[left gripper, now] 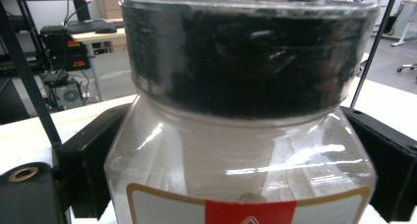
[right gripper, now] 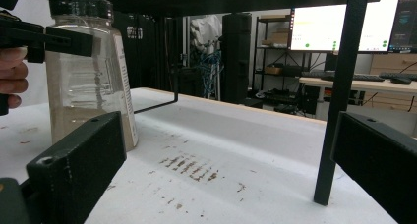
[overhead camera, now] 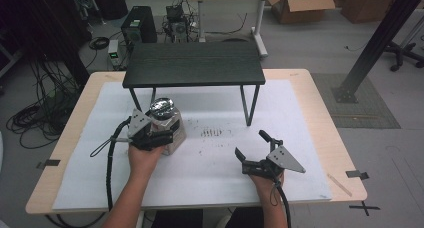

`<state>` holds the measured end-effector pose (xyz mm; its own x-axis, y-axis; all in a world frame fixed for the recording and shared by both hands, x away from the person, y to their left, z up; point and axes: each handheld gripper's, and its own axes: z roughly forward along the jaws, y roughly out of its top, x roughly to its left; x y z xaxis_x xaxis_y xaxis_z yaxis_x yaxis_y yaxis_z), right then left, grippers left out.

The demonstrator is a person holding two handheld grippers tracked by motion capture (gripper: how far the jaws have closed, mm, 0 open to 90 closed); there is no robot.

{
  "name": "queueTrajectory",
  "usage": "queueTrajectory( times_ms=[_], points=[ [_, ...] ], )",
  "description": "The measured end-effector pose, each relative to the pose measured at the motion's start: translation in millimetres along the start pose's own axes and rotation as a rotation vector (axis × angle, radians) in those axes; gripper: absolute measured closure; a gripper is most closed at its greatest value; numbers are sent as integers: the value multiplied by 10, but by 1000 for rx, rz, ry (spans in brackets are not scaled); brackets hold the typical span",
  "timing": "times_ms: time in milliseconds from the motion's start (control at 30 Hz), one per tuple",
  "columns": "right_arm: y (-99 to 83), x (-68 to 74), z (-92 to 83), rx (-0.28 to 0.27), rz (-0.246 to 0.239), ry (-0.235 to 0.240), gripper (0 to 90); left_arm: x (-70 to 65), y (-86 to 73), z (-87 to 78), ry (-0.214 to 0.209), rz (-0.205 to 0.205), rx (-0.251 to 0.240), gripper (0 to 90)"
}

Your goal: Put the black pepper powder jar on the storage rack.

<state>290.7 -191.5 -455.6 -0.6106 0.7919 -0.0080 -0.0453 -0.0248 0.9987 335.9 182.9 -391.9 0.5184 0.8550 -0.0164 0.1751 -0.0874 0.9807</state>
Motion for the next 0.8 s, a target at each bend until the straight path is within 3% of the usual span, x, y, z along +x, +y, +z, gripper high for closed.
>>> queueTrajectory(
  times_ms=[533, 800],
  points=[
    [2, 0, 3, 4, 1, 0, 0, -36, -41, -17, 43, 7, -21, 186],
    [2, 1, 5, 5, 0, -1, 0, -48, -41, -36, 42, 3, -24, 221]
  ],
)
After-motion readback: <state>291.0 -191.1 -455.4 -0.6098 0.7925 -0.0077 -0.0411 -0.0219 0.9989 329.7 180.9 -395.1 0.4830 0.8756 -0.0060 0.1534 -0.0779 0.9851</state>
